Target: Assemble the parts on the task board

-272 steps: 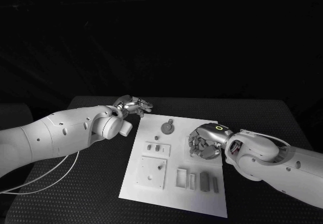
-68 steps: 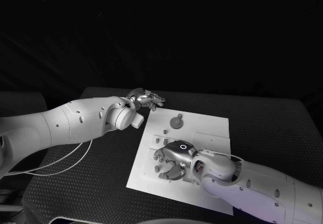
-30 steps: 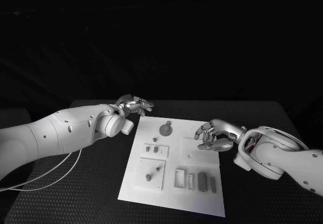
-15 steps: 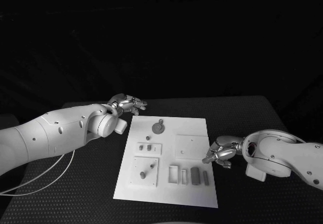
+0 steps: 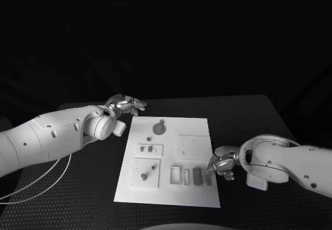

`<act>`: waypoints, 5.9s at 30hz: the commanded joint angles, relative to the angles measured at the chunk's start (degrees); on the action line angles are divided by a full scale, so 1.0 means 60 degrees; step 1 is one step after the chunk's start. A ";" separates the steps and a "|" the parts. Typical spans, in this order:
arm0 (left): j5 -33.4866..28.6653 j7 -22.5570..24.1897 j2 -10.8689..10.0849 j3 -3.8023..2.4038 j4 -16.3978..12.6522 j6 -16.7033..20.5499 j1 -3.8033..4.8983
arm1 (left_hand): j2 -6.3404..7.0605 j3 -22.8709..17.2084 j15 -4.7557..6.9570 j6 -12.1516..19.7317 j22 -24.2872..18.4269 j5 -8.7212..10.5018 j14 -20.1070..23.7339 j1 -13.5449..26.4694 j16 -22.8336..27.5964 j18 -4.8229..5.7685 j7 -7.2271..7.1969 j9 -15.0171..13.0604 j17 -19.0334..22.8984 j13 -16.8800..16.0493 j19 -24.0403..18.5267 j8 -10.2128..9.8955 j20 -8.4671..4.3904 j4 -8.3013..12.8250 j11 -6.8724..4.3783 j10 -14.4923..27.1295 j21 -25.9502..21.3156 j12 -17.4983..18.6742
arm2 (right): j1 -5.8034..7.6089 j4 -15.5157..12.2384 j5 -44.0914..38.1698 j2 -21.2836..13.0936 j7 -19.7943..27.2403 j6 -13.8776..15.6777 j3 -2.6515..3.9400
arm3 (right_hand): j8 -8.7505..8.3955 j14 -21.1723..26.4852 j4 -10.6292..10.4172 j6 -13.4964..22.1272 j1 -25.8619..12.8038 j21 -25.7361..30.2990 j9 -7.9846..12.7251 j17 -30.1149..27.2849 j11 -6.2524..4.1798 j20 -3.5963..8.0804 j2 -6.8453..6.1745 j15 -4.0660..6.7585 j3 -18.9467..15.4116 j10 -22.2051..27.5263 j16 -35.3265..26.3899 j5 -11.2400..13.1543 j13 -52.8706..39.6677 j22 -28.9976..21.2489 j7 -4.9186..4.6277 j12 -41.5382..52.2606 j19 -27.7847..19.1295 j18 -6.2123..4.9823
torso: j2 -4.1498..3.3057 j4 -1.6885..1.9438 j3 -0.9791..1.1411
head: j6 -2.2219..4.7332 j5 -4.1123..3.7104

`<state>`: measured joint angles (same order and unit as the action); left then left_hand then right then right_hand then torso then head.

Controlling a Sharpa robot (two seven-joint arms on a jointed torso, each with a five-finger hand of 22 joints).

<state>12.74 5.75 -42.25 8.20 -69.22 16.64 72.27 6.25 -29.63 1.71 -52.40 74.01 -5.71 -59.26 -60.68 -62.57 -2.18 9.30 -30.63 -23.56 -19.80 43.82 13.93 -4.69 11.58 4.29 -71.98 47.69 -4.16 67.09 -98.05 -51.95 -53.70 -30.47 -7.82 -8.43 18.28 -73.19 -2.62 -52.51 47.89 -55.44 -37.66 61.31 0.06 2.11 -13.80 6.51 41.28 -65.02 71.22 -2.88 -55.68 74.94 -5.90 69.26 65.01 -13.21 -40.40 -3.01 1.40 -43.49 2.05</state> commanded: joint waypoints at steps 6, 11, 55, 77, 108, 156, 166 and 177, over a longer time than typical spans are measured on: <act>-0.0047 0.0101 -0.0002 -0.0006 -0.0062 -0.0134 0.0004 | -0.0011 0.0017 -0.0006 0.0061 0.0016 -0.0005 -0.0037 0.0085 0.0035 0.0057 -0.0010 0.0017 -0.0015 -0.0016 0.0061 0.0048 -0.0424 -0.0027 0.0026 -0.0001 -0.0046 -0.0002 | -0.0007 0.0203 -0.0483 0.0330 -0.0201 0.0565 -0.0056 | -0.0121 -0.0064 -0.0112 0.0025 -0.0183 -0.0069 0.0051 0.0028 -0.0052 0.0127 -0.0075 -0.0015 0.0002 0.0076 0.0050 0.0014 -0.0025 0.0195 -0.0054 0.0077 0.0067 -0.0299 | -0.0017 0.0033 -0.0020 | -0.0053 -0.0028; -0.0047 0.0099 -0.0022 -0.0006 -0.0078 -0.0121 0.0004 | -0.0011 0.0019 -0.0007 0.0062 0.0018 -0.0004 -0.0038 0.0091 0.0035 0.0058 -0.0010 0.0018 -0.0016 -0.0015 0.0061 0.0049 -0.0424 -0.0029 0.0027 0.0001 -0.0046 -0.0001 | -0.0058 0.0409 -0.0561 0.0587 -0.0168 0.0710 -0.0165 | -0.0195 -0.0068 -0.0157 0.0053 -0.0242 -0.0105 0.0095 0.0049 -0.0031 0.0152 -0.0162 -0.0035 0.0022 0.0085 0.0042 0.0015 -0.0044 0.0185 -0.0076 0.0089 0.0065 -0.0299 | -0.0027 0.0043 -0.0031 | -0.0095 0.0056; -0.0047 0.0064 -0.0102 -0.0007 -0.0162 -0.0105 0.0009 | -0.0003 0.0034 -0.0010 0.0074 0.0036 0.0002 -0.0035 0.0112 0.0041 0.0058 -0.0007 0.0030 -0.0031 -0.0014 0.0057 0.0056 -0.0424 -0.0034 0.0031 0.0017 -0.0052 0.0006 | -0.0679 0.1156 -0.0920 0.1685 -0.0257 0.0601 -0.0315 | -0.0282 -0.0100 -0.0403 -0.0215 -0.0669 -0.0238 0.0148 0.0146 -0.0073 0.0203 -0.0215 0.0001 -0.0308 0.0084 -0.0015 0.0013 -0.0080 0.0148 -0.0029 0.0094 0.0008 -0.0299 | -0.0034 0.0038 -0.0048 | -0.0210 0.0206; -0.0047 0.0037 -0.0110 -0.0007 -0.0154 -0.0084 0.0011 | -0.0010 0.0029 -0.0009 0.0075 0.0042 -0.0003 -0.0037 0.0109 0.0042 0.0056 -0.0007 0.0033 -0.0037 -0.0015 0.0058 0.0061 -0.0425 -0.0034 0.0030 0.0017 -0.0054 0.0005 | -0.0226 0.0710 -0.0778 0.1242 -0.0287 0.0812 -0.0309 | -0.0264 -0.0175 0.0739 -0.0851 -0.0123 -0.0379 0.0186 0.0248 -0.0189 0.0122 0.0948 0.0086 0.0657 -0.0114 -0.0090 0.0017 -0.0050 0.0109 0.0101 0.0033 -0.0077 -0.0299 | -0.0030 -0.0002 -0.0028 | -0.0155 0.0252; -0.0018 -0.0073 -0.0056 -0.0007 -0.0213 -0.0086 0.0025 | 0.0007 0.0022 -0.0008 0.0079 0.0056 -0.0021 -0.0037 0.0088 0.0046 0.0054 -0.0008 0.0042 -0.0049 -0.0018 0.0053 0.0069 -0.0426 -0.0018 0.0029 0.0017 -0.0060 0.0003 | 0.0625 0.1558 0.1242 0.2681 -0.0577 0.0403 -0.0812 | -0.0326 -0.0204 0.1014 -0.1071 -0.0599 -0.0456 0.0252 0.0303 -0.0227 0.0106 0.0928 0.0113 0.0782 -0.0153 -0.0122 0.0007 -0.0062 0.0095 0.0143 -0.0014 -0.0093 -0.0299 | -0.0050 0.0031 -0.0038 | -0.0112 0.0292; 0.0009 -0.0090 -0.0104 -0.0006 -0.0268 -0.0059 0.0058 | 0.0014 0.0018 -0.0010 0.0085 0.0072 -0.0026 -0.0037 0.0095 0.0052 0.0058 -0.0004 0.0053 -0.0063 -0.0020 0.0048 0.0080 -0.0422 -0.0032 0.0030 0.0018 -0.0069 0.0002 | 0.0409 0.1942 0.1345 0.3268 -0.0550 0.0532 -0.0935 | -0.0427 -0.0197 0.0924 -0.1156 -0.1274 -0.0480 0.0319 0.0351 -0.0243 0.0095 0.0875 0.0130 0.0661 -0.0128 -0.0186 0.0014 -0.0101 0.0047 0.0157 -0.0054 -0.0135 -0.0299 | -0.0047 0.0014 -0.0028 | -0.0279 0.0508; 0.0012 -0.0092 -0.0104 -0.0006 -0.0267 -0.0052 0.0063 | 0.0015 0.0018 -0.0009 0.0086 0.0074 -0.0026 -0.0039 0.0095 0.0052 0.0058 -0.0004 0.0054 -0.0065 -0.0020 0.0048 0.0081 -0.0422 -0.0033 0.0030 0.0019 -0.0070 0.0002 | 0.0381 0.2032 0.1276 0.3310 -0.0536 0.0549 -0.0936 | -0.0454 -0.0195 0.0828 -0.1137 -0.1456 -0.0481 0.0325 0.0358 -0.0239 0.0098 0.0724 0.0130 0.0612 -0.0102 -0.0201 0.0018 -0.0110 0.0034 0.0151 -0.0068 -0.0142 -0.0299 | -0.0049 0.0011 -0.0021 | -0.0289 0.0523; 0.0031 -0.0096 -0.0102 -0.0006 -0.0264 -0.0067 0.0063 | -0.0015 -0.0022 -0.0009 0.0089 0.0096 -0.0200 -0.0042 0.0049 0.0058 0.0061 -0.0004 0.0066 -0.0085 -0.0024 0.0047 0.0099 -0.0421 -0.0021 0.0030 0.0018 -0.0081 0.0000 | 0.0364 0.2042 0.1161 0.3321 -0.0552 0.0565 -0.0940 | -0.0527 -0.0132 0.0762 -0.1024 -0.2070 -0.0467 0.0311 0.0378 -0.0207 0.0097 0.0429 0.0104 -0.0306 0.0013 -0.0262 0.0016 -0.0132 0.0016 0.0119 -0.0120 -0.0249 -0.0299 | -0.0047 0.0006 -0.0019 | -0.0312 0.0535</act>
<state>12.78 4.88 -42.92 8.21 -70.67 16.59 72.56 6.25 -29.63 1.71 -52.40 74.51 -6.64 -59.26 -60.68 -62.57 -2.18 9.30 -30.29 -24.00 -19.88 43.82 14.15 -4.69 11.59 4.29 -71.98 47.47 -4.16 69.60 -85.73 -44.35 -33.92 -33.79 -3.36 -13.90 15.44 -74.12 2.09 -59.06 35.72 -58.11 -35.82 63.52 -1.25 2.70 -11.12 6.78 39.47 -65.38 69.84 -2.89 -56.44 74.93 -5.11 68.92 63.78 -12.40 -40.70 -2.94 1.29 -45.32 5.23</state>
